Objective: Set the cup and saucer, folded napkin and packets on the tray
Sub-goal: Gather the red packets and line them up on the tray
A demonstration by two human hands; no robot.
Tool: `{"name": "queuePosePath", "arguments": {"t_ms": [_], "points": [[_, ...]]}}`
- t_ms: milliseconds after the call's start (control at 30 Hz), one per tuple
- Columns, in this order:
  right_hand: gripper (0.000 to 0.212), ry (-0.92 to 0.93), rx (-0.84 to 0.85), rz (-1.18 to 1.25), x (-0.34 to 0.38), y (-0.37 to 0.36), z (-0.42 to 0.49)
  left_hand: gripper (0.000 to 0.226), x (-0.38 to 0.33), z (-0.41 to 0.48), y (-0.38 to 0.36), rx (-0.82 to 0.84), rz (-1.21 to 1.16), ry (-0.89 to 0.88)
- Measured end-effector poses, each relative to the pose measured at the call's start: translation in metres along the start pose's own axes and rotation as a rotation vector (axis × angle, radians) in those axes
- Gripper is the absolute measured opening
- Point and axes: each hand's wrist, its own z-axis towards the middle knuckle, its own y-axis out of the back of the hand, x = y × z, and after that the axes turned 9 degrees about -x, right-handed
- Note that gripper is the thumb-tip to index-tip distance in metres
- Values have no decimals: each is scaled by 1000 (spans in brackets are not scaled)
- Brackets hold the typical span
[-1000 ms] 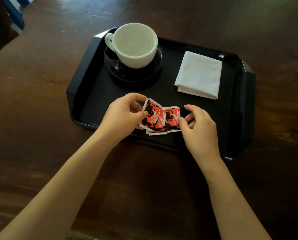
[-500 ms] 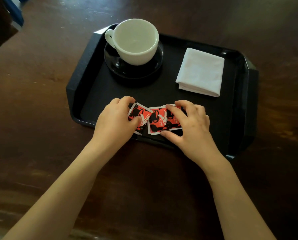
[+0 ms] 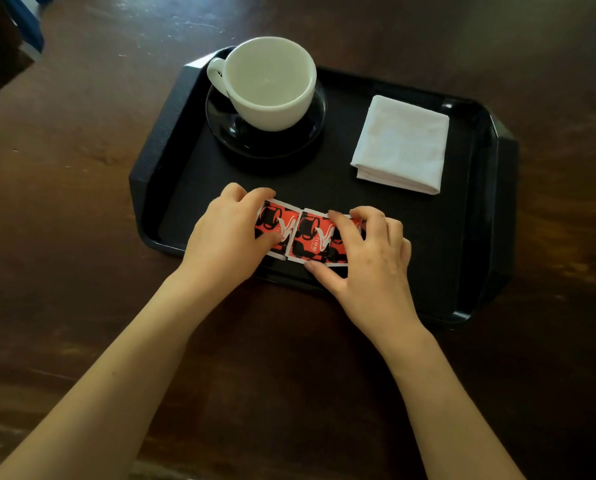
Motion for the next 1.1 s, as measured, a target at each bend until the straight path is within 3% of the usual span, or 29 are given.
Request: {"name": "queuePosePath", "arguments": {"t_ms": [300, 533, 700, 1100], "points": [[69, -32, -6, -3, 6, -4, 6, 61, 11, 17, 3, 64, -52, -38], [70, -33, 5, -25, 6, -4, 6, 89, 14, 24, 15, 263, 99, -141], [70, -38, -4, -23, 7, -3, 6, 71, 14, 29, 16, 263, 54, -223], [70, -41, -12, -27, 7, -6, 6, 71, 28, 28, 15, 306, -12, -332]]}}
